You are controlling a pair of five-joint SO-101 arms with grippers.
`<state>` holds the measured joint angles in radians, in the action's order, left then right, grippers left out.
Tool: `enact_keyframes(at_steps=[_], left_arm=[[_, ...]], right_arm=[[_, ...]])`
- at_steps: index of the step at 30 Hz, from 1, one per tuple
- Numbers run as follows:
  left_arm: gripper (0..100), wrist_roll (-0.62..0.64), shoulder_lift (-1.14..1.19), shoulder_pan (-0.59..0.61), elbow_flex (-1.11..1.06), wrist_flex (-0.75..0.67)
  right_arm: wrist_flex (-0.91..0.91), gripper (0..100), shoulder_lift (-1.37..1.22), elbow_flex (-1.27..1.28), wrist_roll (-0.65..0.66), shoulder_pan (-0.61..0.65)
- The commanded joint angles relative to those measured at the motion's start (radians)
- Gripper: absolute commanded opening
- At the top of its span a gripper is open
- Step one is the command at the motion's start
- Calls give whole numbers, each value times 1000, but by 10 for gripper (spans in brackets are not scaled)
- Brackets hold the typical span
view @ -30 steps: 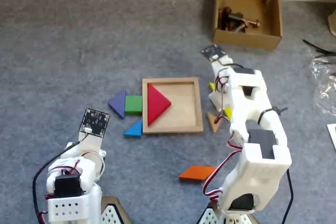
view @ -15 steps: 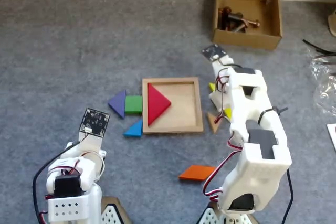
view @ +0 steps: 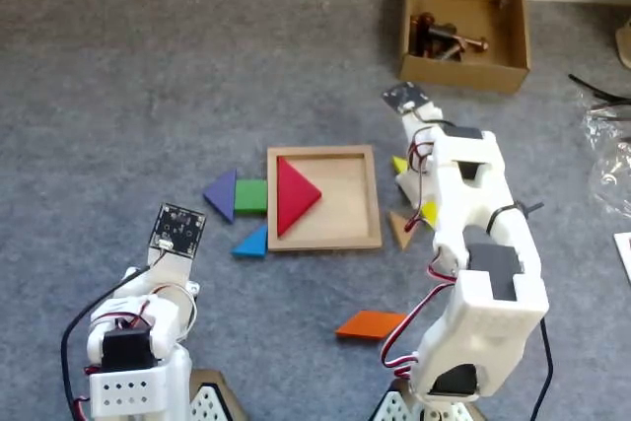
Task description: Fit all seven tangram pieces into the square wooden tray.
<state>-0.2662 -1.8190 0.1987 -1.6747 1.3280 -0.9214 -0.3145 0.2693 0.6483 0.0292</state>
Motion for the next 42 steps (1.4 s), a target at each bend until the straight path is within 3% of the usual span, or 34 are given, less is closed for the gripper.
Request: enact_keyframes(at_steps=[1,22,38,42], left_arm=[[14,8,-7,13,-21,6],[14,8,-7,13,-21,6],[14,8,-7,13,-21,6],[14,8,-7,13,-21,6]], right_arm=[[-19,135,-13,12,0,28],[-371,134,-15,-331,-6,145],[-329,140,-22,-329,-6,65],[-288,195,-25,-321,-5,47]])
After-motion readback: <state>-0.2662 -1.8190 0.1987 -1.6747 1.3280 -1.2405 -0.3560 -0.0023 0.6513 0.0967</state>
